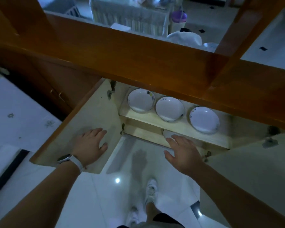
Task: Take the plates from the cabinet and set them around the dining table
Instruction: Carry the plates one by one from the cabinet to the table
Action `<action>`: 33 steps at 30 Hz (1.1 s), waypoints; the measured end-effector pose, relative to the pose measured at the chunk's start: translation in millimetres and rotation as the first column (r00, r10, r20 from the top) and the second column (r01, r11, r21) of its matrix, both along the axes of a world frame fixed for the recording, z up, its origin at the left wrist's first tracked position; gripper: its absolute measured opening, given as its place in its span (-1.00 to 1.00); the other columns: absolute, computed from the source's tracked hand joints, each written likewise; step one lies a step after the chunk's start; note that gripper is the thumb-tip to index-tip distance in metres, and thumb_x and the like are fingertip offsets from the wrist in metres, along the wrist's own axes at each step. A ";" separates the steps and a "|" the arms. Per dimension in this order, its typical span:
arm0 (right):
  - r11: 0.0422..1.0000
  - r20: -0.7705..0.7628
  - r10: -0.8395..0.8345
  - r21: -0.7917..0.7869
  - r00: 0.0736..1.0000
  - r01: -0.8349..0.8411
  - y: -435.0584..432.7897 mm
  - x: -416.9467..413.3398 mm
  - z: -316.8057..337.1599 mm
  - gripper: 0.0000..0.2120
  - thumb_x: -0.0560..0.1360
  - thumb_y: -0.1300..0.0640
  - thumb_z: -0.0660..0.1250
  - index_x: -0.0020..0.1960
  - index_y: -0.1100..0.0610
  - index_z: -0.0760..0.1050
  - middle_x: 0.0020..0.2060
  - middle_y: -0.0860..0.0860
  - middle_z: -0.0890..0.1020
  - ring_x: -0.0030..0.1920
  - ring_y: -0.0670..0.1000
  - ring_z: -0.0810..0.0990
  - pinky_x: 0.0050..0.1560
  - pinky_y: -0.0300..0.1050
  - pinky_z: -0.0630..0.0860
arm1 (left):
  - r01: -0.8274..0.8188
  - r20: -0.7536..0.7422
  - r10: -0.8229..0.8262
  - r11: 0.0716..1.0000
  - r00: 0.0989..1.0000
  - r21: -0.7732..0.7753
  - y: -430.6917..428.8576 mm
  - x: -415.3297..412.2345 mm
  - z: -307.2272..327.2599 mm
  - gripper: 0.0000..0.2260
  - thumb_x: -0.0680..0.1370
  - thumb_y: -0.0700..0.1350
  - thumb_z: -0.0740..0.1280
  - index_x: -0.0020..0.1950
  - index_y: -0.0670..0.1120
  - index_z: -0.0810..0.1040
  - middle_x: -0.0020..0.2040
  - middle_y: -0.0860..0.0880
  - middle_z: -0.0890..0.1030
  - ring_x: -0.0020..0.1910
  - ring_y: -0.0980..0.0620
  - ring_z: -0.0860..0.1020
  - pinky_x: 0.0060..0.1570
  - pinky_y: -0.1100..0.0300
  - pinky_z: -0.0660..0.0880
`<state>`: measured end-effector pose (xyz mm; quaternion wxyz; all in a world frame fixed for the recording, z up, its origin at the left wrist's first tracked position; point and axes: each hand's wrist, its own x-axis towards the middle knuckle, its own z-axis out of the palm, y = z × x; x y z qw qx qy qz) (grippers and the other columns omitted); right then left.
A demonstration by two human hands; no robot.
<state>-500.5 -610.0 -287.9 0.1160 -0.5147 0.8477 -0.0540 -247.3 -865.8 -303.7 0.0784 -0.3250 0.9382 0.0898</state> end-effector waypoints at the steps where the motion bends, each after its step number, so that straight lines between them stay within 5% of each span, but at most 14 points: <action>1: 1.000 0.001 0.010 0.003 1.000 -0.010 -7.9 -5.3 -1.1 -0.50 0.43 -0.16 0.17 0.20 0.12 0.57 0.11 0.14 0.63 0.09 0.19 0.60 0.09 0.09 0.50 | 0.002 -0.012 -0.002 1.000 1.000 0.004 0.9 -6.6 1.2 -0.42 0.48 0.21 0.07 0.36 -0.08 0.48 0.34 -0.14 0.53 0.25 -0.20 0.51 0.19 -0.13 0.43; 4: 0.998 -0.007 0.060 -0.004 0.998 -0.060 -30.9 -24.0 -3.8 -0.50 0.45 -0.17 0.17 0.23 0.09 0.54 0.14 0.10 0.61 0.12 0.16 0.57 0.11 0.07 0.49 | 0.015 -0.024 -0.015 1.000 1.000 -0.003 2.7 -32.4 5.7 -0.51 0.54 0.14 0.19 0.40 -0.07 0.45 0.39 -0.14 0.48 0.31 -0.18 0.46 0.24 -0.11 0.40; 15: 0.990 -0.002 0.139 0.005 0.990 -0.139 -75.7 -63.6 -21.7 -0.53 0.47 -0.14 0.25 0.30 0.07 0.49 0.22 0.09 0.56 0.18 0.16 0.52 0.14 0.05 0.43 | 0.025 -0.053 -0.022 0.997 0.998 0.066 -1.1 -95.4 -17.3 -0.45 0.47 0.18 0.09 0.29 -0.11 0.55 0.29 -0.18 0.56 0.24 -0.21 0.52 0.22 -0.09 0.41; 23: 0.994 0.040 0.111 -0.010 0.993 -0.110 -100.3 -77.2 -45.3 -0.57 0.41 -0.06 0.35 0.19 0.15 0.55 0.10 0.15 0.59 0.04 0.20 0.57 -0.02 0.08 0.53 | 0.011 -0.094 0.007 0.982 0.996 0.190 -30.3 -110.0 -50.9 -0.46 0.45 0.15 0.16 0.26 -0.17 0.56 0.25 -0.22 0.57 0.19 -0.22 0.54 0.17 -0.09 0.43; 33: 0.992 0.040 0.089 0.091 0.995 -0.092 -148.5 -77.6 -95.9 -0.50 0.50 -0.14 0.21 0.33 0.12 0.43 0.26 0.13 0.52 0.20 0.16 0.51 0.15 0.09 0.44 | 0.077 -0.150 -0.042 0.969 0.988 0.235 -64.4 -147.8 -112.8 -0.50 0.45 0.14 0.21 0.23 -0.15 0.57 0.26 -0.20 0.58 0.18 -0.22 0.56 0.12 -0.11 0.49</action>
